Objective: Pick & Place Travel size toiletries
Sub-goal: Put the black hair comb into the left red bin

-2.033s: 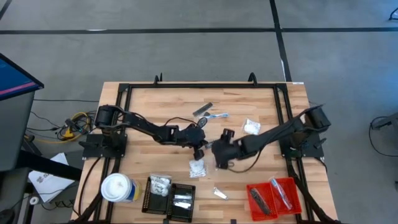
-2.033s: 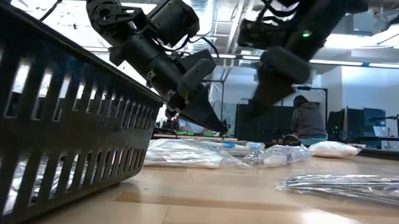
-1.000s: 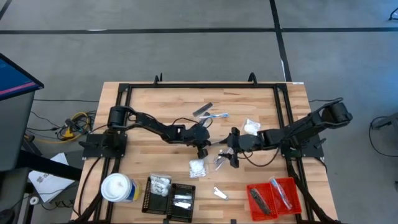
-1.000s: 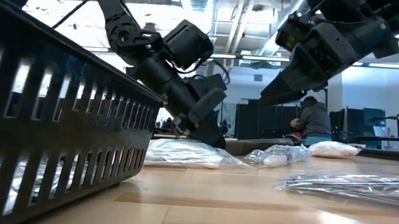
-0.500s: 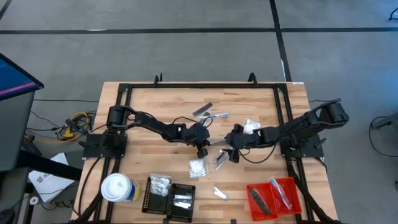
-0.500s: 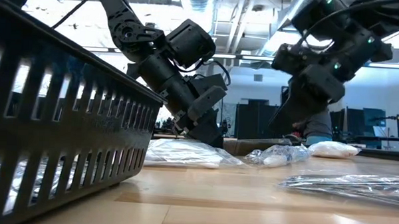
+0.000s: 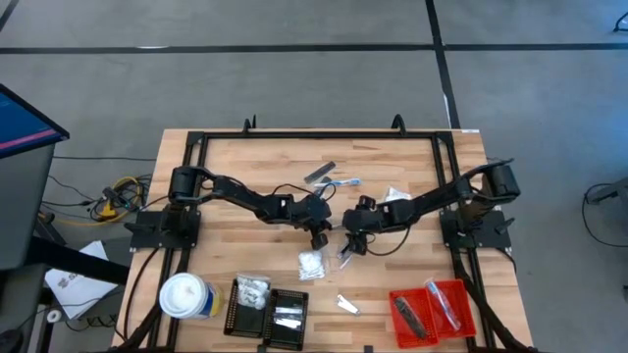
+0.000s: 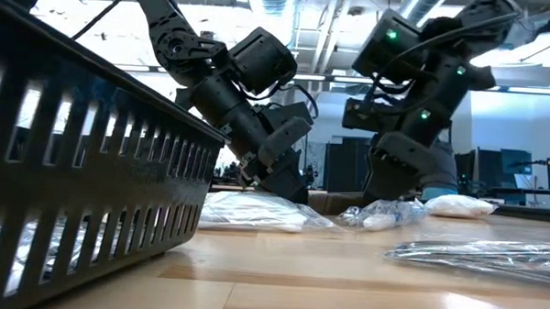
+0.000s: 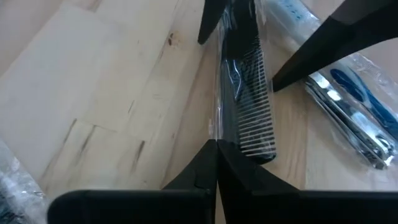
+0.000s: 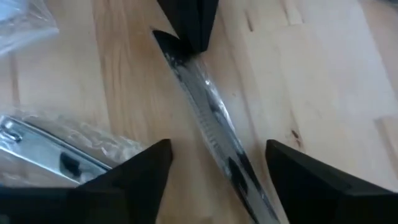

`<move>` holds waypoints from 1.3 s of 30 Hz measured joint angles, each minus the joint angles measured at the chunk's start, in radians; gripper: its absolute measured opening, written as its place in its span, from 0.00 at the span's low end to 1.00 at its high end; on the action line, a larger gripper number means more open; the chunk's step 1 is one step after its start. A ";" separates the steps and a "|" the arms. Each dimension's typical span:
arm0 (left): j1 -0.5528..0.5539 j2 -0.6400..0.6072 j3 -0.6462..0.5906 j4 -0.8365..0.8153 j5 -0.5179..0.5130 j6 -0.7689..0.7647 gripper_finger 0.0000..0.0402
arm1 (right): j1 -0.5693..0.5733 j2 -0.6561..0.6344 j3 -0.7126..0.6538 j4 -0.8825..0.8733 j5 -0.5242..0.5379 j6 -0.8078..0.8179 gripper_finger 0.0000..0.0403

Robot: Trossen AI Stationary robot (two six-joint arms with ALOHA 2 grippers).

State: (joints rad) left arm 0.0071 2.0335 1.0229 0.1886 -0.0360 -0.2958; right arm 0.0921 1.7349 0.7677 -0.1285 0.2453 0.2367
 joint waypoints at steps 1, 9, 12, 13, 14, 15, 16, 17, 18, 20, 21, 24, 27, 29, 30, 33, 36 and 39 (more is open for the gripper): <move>0.000 0.000 0.000 0.000 0.003 0.000 0.00 | 0.000 0.011 0.009 -0.011 -0.004 0.000 0.59; 0.000 -0.009 -0.003 -0.002 0.010 0.000 0.00 | 0.023 0.001 0.039 -0.046 -0.037 0.029 0.05; -0.001 -0.052 -0.022 -0.029 0.008 0.004 0.00 | 0.029 -0.057 0.028 -0.086 0.008 0.111 0.04; -0.004 -0.077 -0.034 -0.051 -0.002 0.005 0.00 | 0.033 -0.089 0.029 -0.088 0.021 0.132 0.03; -0.009 -0.107 -0.047 -0.053 -0.021 0.007 0.00 | 0.035 -0.127 0.033 -0.089 0.032 0.152 0.02; -0.013 -0.139 -0.060 -0.049 -0.058 0.008 0.00 | 0.040 -0.166 0.036 -0.089 0.036 0.173 0.02; -0.020 -0.180 -0.075 -0.035 -0.101 0.008 0.00 | 0.047 -0.205 0.035 -0.104 0.034 0.203 0.02; -0.027 -0.224 -0.098 -0.028 -0.147 0.010 0.00 | 0.059 -0.242 0.034 -0.118 0.030 0.235 0.02; -0.034 -0.262 -0.119 -0.028 -0.190 0.014 0.00 | 0.075 -0.279 0.034 -0.129 0.022 0.265 0.01; -0.045 -0.337 -0.170 -0.033 -0.248 0.027 0.00 | 0.123 -0.366 0.034 -0.160 0.021 0.335 0.01; -0.049 -0.374 -0.194 -0.039 -0.269 0.027 0.00 | 0.158 -0.409 0.035 -0.176 0.020 0.385 0.01; -0.055 -0.508 -0.260 -0.015 -0.316 0.027 0.00 | 0.306 -0.507 0.035 -0.244 0.018 0.555 0.01; -0.055 -0.620 -0.323 -0.014 -0.348 0.027 0.00 | 0.491 -0.557 0.036 -0.281 0.051 0.773 0.01; -0.055 -0.690 -0.354 -0.013 -0.362 0.027 0.00 | 0.619 -0.550 0.036 -0.295 0.106 0.939 0.00; -0.055 -0.718 -0.361 -0.004 -0.366 0.028 0.00 | 0.679 -0.536 0.036 -0.311 0.128 1.030 0.00; -0.055 -0.786 -0.388 -0.003 -0.373 0.029 0.00 | 0.829 -0.449 0.070 -0.408 0.156 1.314 0.00; -0.063 -0.819 -0.398 0.001 -0.381 0.034 0.00 | 0.930 -0.332 0.152 -0.559 0.139 1.551 0.00; -0.070 -0.822 -0.399 0.009 -0.386 0.036 0.00 | 0.986 -0.220 0.269 -0.669 0.113 1.683 0.00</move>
State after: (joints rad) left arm -0.0626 1.2110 0.6235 0.1975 -0.4222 -0.2596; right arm 1.0779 1.5144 1.0365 -0.7977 0.3584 1.9195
